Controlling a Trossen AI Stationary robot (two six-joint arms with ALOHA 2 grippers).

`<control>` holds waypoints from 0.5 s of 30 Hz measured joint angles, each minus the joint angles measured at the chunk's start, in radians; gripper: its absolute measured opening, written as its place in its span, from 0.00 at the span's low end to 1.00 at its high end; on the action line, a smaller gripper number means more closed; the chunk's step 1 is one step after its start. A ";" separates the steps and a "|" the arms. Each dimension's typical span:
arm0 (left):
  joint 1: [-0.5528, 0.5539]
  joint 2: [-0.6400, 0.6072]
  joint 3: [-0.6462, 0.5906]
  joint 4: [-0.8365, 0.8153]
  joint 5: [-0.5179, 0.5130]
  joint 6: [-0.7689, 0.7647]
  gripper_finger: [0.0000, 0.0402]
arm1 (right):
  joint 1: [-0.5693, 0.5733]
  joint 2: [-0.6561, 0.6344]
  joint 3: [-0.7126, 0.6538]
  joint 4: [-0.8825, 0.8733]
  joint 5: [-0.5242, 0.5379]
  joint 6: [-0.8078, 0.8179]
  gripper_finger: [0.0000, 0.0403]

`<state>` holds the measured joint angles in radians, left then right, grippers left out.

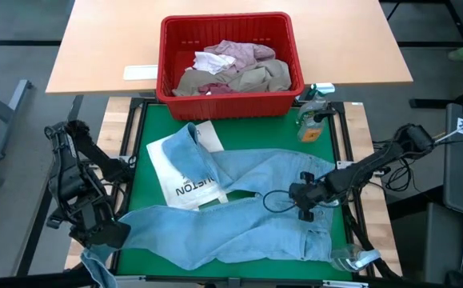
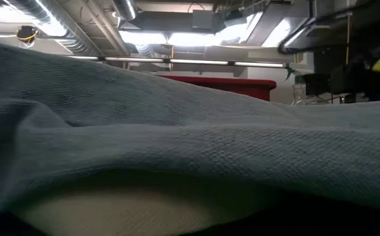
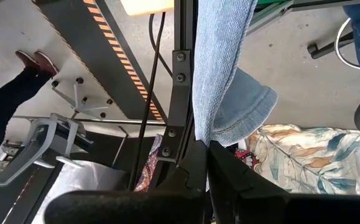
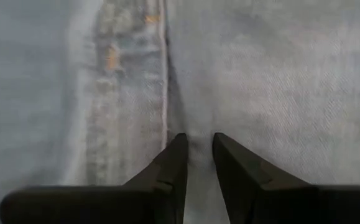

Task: Fold laundry
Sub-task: Fold the light blue pants

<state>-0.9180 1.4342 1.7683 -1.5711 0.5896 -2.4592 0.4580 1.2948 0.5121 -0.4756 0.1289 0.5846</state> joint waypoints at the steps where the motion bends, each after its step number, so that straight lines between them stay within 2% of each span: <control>1: 0.000 0.000 0.000 0.000 0.000 0.000 0.00 | 0.001 0.011 0.004 -0.017 0.015 0.014 0.20; 8: 0.000 0.000 0.000 0.000 0.005 0.000 0.00 | 0.000 0.029 0.002 -0.185 0.140 0.127 0.20; 15: 0.000 0.000 0.000 0.000 0.023 -0.001 0.00 | 0.000 0.030 0.000 -0.242 0.166 0.153 0.20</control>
<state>-0.9176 1.4342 1.7683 -1.5707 0.6128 -2.4601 0.4579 1.3243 0.5121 -0.7179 0.2950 0.7379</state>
